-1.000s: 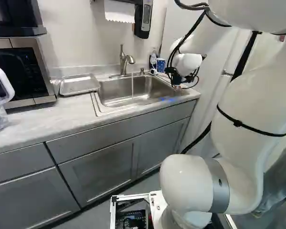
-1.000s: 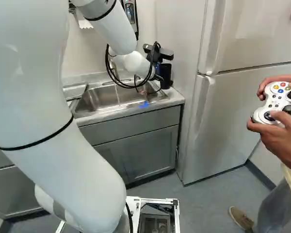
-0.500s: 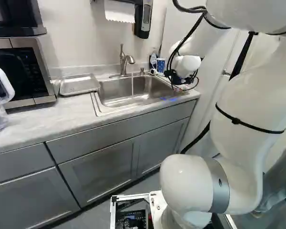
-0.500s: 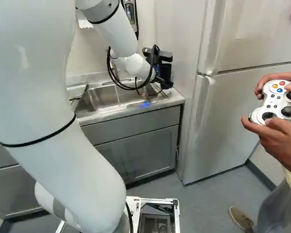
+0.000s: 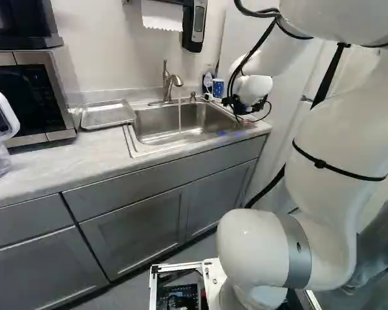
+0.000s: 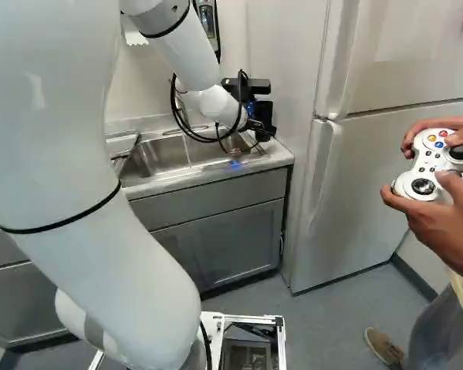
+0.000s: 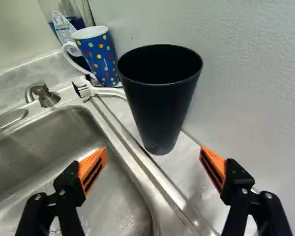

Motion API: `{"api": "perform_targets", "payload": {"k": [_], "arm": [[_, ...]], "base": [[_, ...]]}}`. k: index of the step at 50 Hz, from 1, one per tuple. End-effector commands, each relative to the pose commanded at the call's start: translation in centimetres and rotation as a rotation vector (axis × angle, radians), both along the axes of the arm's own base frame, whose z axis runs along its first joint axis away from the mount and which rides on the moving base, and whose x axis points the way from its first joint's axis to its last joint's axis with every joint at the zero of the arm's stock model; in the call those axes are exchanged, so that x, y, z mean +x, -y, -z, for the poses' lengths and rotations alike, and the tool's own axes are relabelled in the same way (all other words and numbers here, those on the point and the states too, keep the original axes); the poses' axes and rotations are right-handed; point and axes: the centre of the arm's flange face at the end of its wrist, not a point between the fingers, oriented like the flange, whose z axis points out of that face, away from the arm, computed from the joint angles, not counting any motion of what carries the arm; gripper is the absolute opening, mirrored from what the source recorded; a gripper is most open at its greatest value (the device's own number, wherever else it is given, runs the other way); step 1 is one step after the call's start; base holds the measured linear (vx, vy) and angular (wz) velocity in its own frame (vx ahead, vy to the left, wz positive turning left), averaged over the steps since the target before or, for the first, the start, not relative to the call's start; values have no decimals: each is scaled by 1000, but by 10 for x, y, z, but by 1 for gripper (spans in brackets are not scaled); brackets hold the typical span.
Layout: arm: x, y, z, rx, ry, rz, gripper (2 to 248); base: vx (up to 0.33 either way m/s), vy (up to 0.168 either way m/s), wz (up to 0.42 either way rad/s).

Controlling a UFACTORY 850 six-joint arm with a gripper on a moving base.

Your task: Rinse the cup and place it in the tray

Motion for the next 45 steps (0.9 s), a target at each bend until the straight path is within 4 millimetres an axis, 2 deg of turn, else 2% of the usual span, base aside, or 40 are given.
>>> {"api": "perform_targets", "payload": {"k": [45], "arm": [[10,6,-10,-18,124,70,247]], "base": [[0,0,0]]}}
